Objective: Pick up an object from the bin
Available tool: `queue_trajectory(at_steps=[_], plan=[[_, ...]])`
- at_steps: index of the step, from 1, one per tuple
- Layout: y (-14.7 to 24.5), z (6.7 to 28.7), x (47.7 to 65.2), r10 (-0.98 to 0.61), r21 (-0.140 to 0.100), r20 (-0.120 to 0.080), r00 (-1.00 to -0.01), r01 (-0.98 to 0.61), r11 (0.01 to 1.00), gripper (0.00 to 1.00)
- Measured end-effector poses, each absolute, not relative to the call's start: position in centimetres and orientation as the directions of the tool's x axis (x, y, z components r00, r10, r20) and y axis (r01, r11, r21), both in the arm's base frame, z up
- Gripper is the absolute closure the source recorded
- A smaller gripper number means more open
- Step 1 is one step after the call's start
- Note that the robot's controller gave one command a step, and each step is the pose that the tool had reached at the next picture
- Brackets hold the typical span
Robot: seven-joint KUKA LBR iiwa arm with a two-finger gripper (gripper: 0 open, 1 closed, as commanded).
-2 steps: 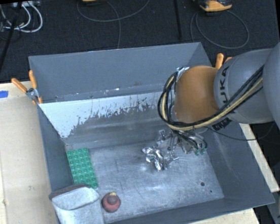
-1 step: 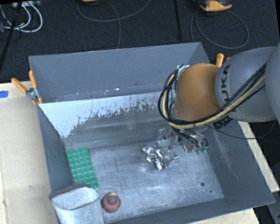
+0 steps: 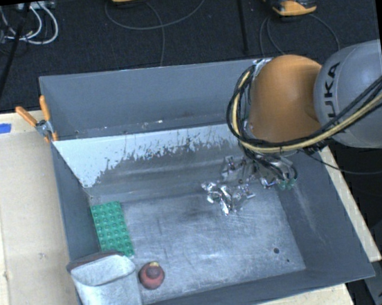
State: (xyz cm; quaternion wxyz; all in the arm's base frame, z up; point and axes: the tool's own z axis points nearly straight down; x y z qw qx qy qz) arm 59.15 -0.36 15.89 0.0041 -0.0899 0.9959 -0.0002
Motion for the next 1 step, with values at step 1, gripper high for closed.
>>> queue_trajectory(at_steps=[1], plan=[[-0.27,19.21,59.21,-0.18,0.0,-0.004,-0.984,-0.18,0.984,1.0]])
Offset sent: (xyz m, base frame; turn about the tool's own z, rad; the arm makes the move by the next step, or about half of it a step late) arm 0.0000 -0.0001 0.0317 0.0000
